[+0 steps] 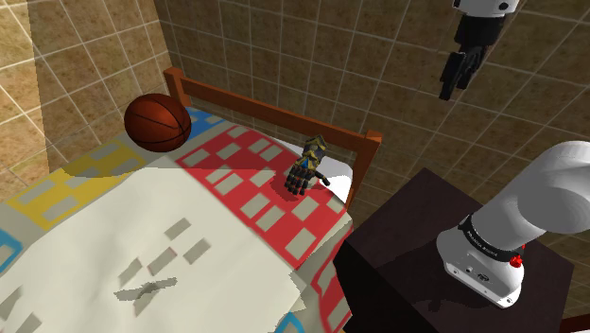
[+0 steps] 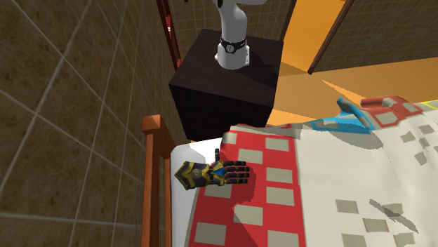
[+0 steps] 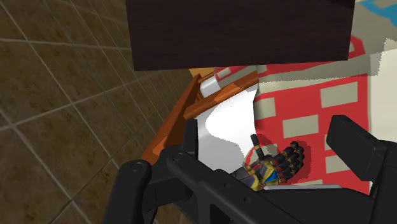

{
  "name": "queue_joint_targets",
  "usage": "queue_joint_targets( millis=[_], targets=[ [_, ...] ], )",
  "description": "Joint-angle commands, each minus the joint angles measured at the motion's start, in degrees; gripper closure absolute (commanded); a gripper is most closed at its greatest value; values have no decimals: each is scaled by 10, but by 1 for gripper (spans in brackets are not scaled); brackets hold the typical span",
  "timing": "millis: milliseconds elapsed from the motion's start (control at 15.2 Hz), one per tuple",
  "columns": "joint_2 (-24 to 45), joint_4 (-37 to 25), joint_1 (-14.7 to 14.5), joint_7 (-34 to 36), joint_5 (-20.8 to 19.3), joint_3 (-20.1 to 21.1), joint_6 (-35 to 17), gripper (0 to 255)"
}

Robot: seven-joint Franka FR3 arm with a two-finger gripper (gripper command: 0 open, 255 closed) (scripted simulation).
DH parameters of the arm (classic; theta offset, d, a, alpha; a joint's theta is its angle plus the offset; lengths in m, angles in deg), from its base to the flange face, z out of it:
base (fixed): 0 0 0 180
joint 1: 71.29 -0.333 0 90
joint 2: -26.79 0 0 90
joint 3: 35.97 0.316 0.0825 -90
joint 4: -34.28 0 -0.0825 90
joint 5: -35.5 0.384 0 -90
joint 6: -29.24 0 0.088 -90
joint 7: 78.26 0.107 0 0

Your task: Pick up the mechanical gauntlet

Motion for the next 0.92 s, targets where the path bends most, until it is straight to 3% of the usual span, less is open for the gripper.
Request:
queue_joint_targets(
  millis=[0, 462, 858],
  targets=[
    [0, 0, 0, 0, 0, 0, 0, 0],
    [18, 122, -16, -17, 3, -4, -187, 0],
    [88, 192, -33, -32, 7, -8, -368, 0]
  ],
)
